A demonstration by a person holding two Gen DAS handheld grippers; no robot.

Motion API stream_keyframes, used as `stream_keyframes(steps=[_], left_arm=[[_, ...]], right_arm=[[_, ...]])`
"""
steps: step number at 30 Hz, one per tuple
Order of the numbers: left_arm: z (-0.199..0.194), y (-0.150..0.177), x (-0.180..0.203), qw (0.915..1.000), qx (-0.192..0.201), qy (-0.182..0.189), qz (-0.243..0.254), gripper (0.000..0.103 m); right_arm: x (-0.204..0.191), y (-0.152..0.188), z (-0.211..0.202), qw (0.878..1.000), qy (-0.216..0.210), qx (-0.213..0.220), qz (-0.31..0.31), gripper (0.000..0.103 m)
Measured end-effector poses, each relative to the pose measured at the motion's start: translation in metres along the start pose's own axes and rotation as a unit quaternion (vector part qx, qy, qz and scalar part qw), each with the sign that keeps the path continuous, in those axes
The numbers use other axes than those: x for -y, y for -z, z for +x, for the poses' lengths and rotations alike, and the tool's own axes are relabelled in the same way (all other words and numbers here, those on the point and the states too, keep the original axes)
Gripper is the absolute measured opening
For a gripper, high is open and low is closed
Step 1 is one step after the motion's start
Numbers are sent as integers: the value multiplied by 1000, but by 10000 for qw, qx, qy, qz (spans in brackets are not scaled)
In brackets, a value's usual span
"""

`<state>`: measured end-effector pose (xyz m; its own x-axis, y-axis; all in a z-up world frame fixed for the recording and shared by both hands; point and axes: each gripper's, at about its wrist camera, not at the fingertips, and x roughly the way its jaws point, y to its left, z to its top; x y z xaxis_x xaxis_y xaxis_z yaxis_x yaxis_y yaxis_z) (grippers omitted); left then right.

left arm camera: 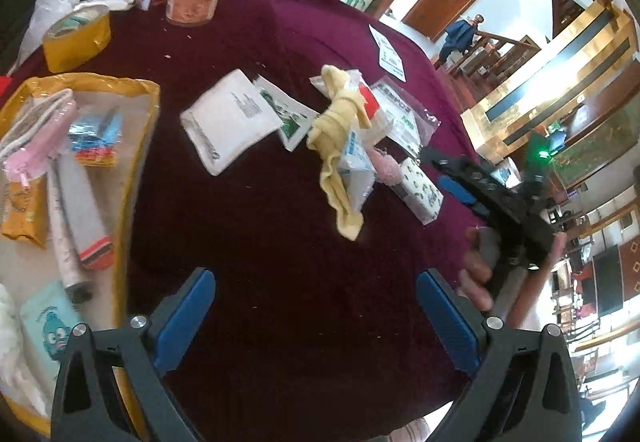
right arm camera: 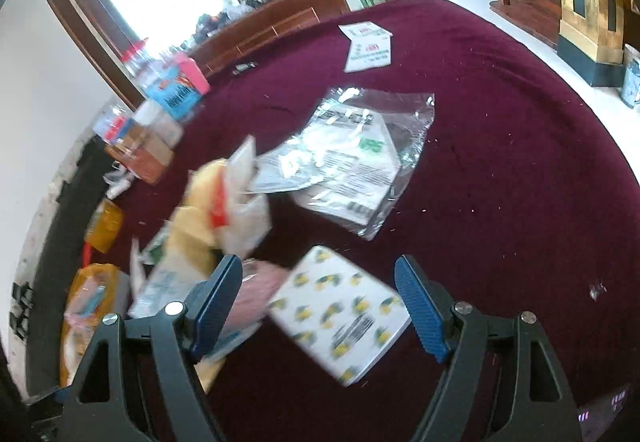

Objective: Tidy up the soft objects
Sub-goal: 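Grasp the pink fuzzy ball with left gripper while right grasps lemon-print tissue pack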

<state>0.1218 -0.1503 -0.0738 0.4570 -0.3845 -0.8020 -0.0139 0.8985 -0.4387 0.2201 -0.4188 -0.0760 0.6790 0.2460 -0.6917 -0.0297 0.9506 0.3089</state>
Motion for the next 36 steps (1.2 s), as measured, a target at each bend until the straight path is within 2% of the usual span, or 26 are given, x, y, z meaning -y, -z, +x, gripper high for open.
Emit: stream_keyframes(steps=[3, 7, 12, 16, 18, 24, 26, 27, 30, 31, 32, 36], left_arm=[[8, -5, 6, 9999, -45, -44, 89, 102], [16, -11, 5, 9999, -130, -24, 37, 102], [32, -19, 6, 9996, -233, -111, -60, 102], [41, -25, 19, 9996, -250, -125, 75, 102], [44, -29, 30, 9994, -241, -112, 213, 102], [59, -61, 77, 9961, -182, 21, 858, 102], [76, -72, 88, 9944, -345, 83, 997, 102], [88, -77, 92, 9936, -466, -12, 1027, 101], [117, -90, 101, 9906, -736, -107, 1151, 94], [122, -94, 102, 9906, -758, -182, 1124, 88], [127, -98, 102, 9908, -750, -228, 1100, 87], [150, -103, 106, 9861, -1083, -382, 1198, 84]], right_arm=[[9, 4, 19, 9992, -171, -363, 35, 78], [-4, 26, 11, 9978, -320, -541, -226, 78], [-17, 41, 10, 9986, -152, -292, -404, 77], [-15, 43, 9, 9989, 81, -156, -445, 54], [-14, 43, 10, 9988, 195, -124, -436, 52], [5, 40, 0, 10000, -21, 14, 49, 50], [14, 38, -5, 9995, -68, 134, 284, 50], [18, 37, -7, 9991, -21, 194, 387, 50], [32, 35, -10, 9967, 64, 275, 767, 50], [36, 34, -10, 9959, 81, 276, 860, 50], [40, 34, -11, 9949, 75, 285, 960, 50], [44, 34, -12, 9939, -18, 294, 1064, 50]])
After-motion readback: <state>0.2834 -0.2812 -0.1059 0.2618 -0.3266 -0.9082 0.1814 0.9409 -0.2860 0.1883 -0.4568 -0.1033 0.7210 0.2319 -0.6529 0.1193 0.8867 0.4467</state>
